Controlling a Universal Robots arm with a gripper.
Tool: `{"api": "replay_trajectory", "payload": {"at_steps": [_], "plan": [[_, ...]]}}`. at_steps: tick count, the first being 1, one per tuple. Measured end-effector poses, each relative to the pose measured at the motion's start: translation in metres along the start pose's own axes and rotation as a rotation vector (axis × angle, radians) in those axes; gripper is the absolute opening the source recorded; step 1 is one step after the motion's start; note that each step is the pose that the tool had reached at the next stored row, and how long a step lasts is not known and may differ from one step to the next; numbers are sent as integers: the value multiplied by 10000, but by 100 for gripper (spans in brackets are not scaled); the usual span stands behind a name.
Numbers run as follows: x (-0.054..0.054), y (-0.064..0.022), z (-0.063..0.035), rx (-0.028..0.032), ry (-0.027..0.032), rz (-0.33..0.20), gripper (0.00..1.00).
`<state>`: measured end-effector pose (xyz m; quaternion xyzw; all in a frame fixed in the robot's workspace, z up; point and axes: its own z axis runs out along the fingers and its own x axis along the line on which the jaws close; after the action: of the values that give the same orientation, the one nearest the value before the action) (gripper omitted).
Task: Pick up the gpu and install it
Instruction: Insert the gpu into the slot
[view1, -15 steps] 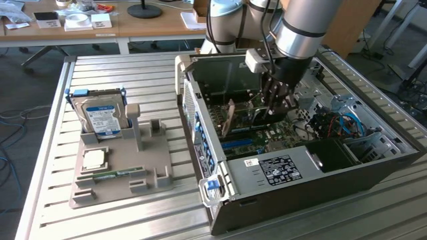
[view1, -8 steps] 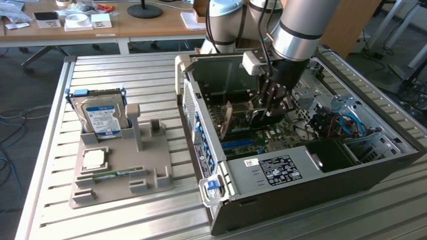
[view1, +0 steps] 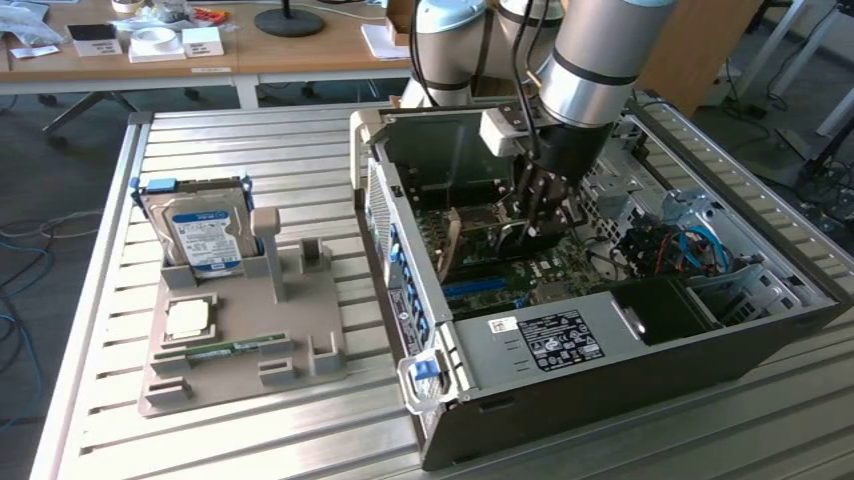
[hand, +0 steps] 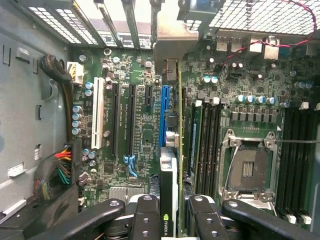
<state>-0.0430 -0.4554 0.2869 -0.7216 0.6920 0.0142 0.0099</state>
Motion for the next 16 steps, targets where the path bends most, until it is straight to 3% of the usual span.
{"api": "replay_trajectory", "payload": {"at_steps": [16], "plan": [[4,42,39,-2,-2,-83,27]]}}
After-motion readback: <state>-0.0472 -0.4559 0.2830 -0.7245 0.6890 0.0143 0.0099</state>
